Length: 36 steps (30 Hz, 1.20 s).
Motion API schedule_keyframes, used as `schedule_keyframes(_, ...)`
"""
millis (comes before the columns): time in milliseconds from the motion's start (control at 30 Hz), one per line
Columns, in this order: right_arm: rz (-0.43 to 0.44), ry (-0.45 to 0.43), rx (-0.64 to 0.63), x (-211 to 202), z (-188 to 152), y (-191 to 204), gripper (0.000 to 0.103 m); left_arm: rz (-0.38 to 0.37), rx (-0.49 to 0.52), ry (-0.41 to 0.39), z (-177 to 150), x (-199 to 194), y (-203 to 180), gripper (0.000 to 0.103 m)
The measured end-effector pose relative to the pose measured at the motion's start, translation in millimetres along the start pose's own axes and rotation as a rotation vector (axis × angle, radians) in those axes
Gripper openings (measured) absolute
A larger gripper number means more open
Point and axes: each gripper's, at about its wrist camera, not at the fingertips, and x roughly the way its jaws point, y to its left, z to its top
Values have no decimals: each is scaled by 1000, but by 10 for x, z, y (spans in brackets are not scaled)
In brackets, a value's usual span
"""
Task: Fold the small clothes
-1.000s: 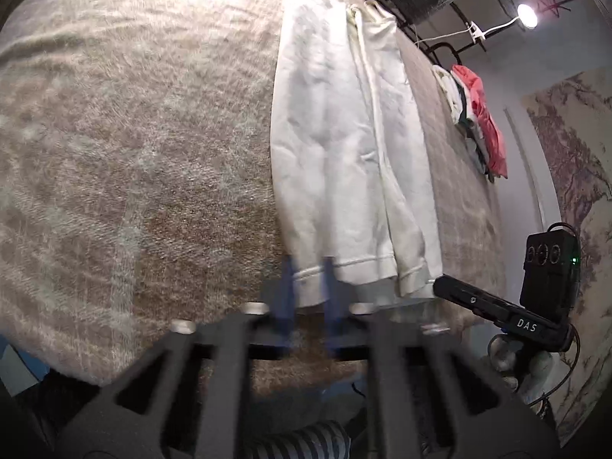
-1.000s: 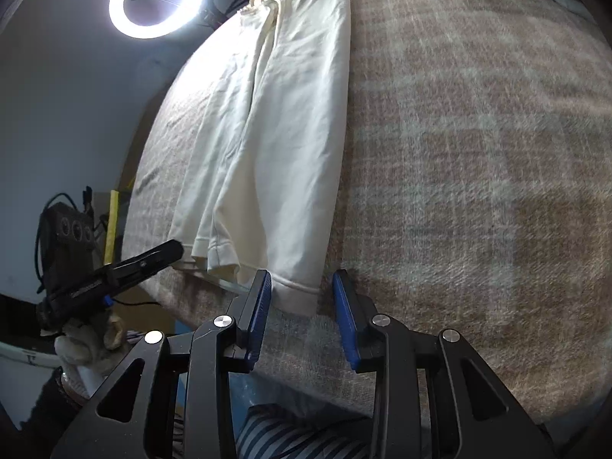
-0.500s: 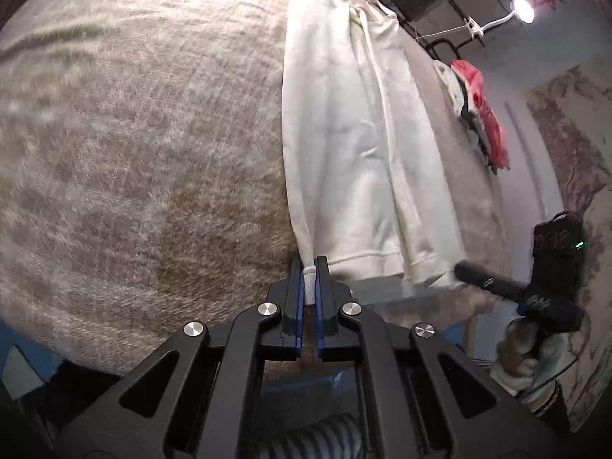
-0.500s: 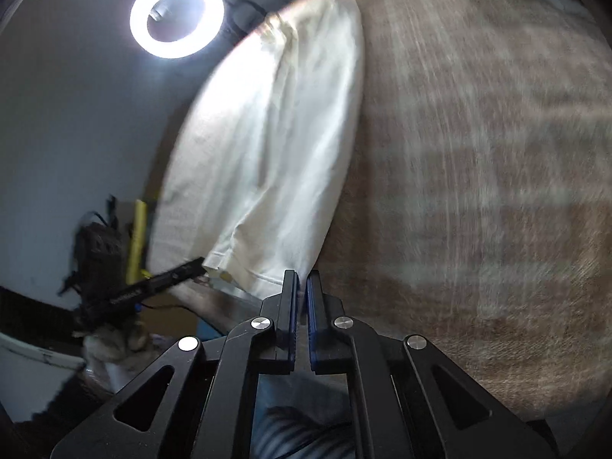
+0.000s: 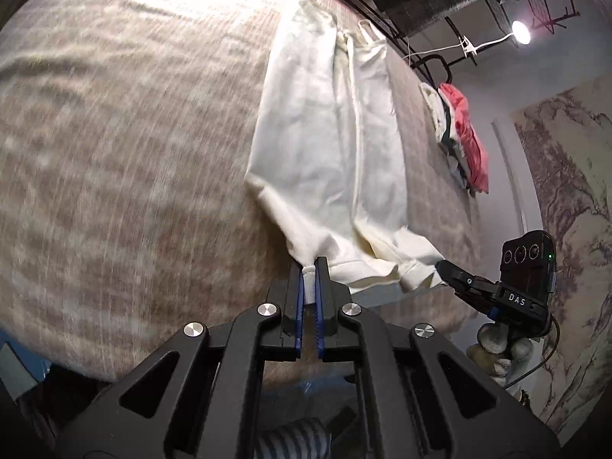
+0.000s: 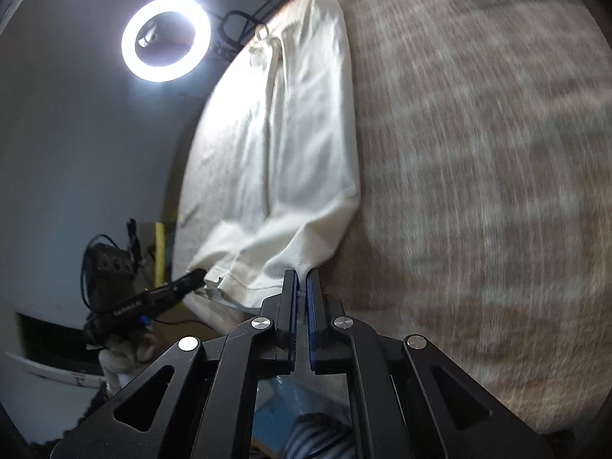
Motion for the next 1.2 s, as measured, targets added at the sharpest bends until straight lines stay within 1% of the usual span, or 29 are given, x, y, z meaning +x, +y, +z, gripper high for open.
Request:
schedule_keyframes(100, 14, -32, 2, -96, 166, 56, 3, 5, 17, -24, 209, -15, -105, 3)
schedule_keyframes(133, 7, -47, -5, -102, 250, 95, 3, 6, 18, -32, 271, -6, -130, 3)
schedule_keyframes(300, -20, -93, -11, -40, 578, 159, 3, 10, -16, -67, 619, 70, -159, 3)
schedule_keyframes(333, -31, -99, -9, 49, 620, 210, 3, 18, -17, -70, 656, 97, -160, 3)
schedule_keyframes(500, -61, -99, -1, 201, 811, 203, 3, 60, -26, -81, 803, 253, -134, 3)
schedule_keyframes(600, -76, -95, 5, 287, 850, 190, 3, 67, -36, -91, 872, 299, -87, 3)
schedule_keyframes(667, -92, -93, -1, 311, 899, 173, 3, 85, -22, -101, 920, 318, -100, 4)
schedule_keyframes(700, -101, -92, -3, 335, 915, 170, 5, 96, -10, -104, 942, 324, -113, 9)
schedule_keyframes(733, -115, -93, -7, 351, 936, 167, 7, 107, 11, -118, 974, 311, -137, 18)
schedule_keyframes(767, -137, -92, -16, 358, 950, 164, 7, 116, 22, -134, 987, 287, -150, 24)
schedule_keyframes(800, -161, -97, -32, 342, 952, 170, 8, 130, 39, -165, 999, 231, -164, 35)
schedule_keyframes(833, -173, -104, -53, 314, 949, 177, 8, 134, 45, -181, 1000, 200, -170, 37)
schedule_keyframes(867, -183, -113, -72, 285, 940, 194, 8, 135, 54, -200, 989, 137, -170, 37)
schedule_keyframes(1000, -177, -107, -188, 190, 826, 320, 8, 135, 97, -216, 879, 20, -159, 37)
schedule_keyframes(1033, -186, -96, -231, 196, 776, 371, 8, 144, 115, -201, 819, 37, -149, 37)
schedule_keyframes(1100, -208, -45, -323, 281, 673, 475, 8, 139, 132, -172, 742, 107, -157, 36)
schedule_keyframes(1200, -225, 24, -386, 472, 592, 546, 8, 159, 187, -106, 632, 323, -205, 24)
